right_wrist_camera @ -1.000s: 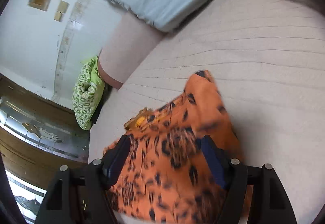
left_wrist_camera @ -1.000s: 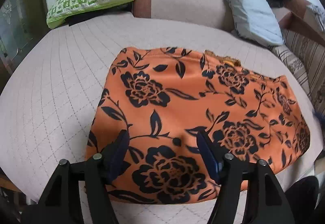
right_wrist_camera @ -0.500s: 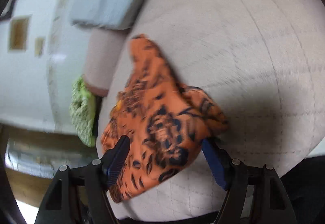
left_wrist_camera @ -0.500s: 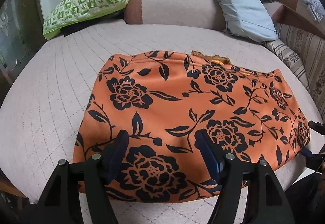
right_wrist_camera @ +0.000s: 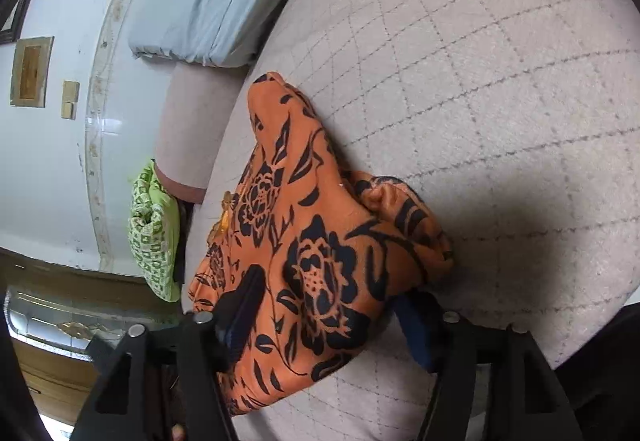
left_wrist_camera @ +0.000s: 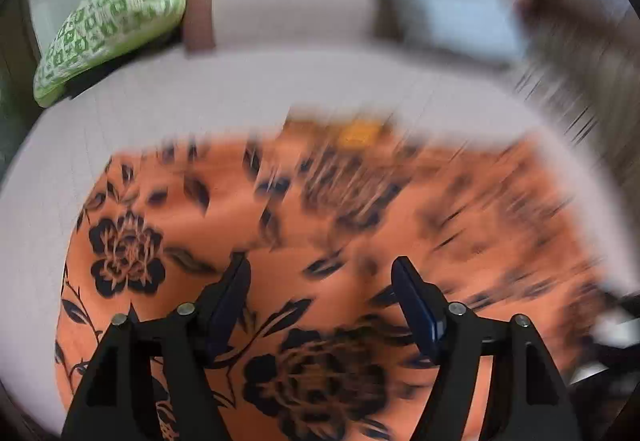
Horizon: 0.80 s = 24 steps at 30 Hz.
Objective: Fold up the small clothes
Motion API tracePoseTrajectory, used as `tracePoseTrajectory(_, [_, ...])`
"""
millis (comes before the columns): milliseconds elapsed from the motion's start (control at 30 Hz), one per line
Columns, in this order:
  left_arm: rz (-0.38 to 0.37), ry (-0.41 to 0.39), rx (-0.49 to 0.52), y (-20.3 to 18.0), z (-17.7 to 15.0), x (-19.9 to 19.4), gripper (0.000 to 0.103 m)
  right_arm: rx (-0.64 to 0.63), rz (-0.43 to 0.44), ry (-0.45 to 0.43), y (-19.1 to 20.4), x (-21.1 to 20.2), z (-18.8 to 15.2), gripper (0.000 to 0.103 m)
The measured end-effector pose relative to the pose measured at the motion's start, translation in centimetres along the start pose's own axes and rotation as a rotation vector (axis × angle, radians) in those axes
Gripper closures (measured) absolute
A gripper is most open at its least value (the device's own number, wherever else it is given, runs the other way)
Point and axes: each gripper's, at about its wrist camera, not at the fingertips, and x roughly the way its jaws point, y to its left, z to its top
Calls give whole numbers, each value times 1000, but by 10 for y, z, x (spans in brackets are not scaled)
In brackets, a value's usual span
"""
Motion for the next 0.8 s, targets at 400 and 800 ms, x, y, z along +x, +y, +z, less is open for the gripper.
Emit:
tracePoseTrajectory(400, [3, -7, 36, 8, -15, 12, 18, -65, -87, 8, 12, 9, 1, 35])
tracePoseTrajectory(800, [-152, -137, -246, 115, -27, -55, 24, -687, -180, -103, 199, 2, -62, 93])
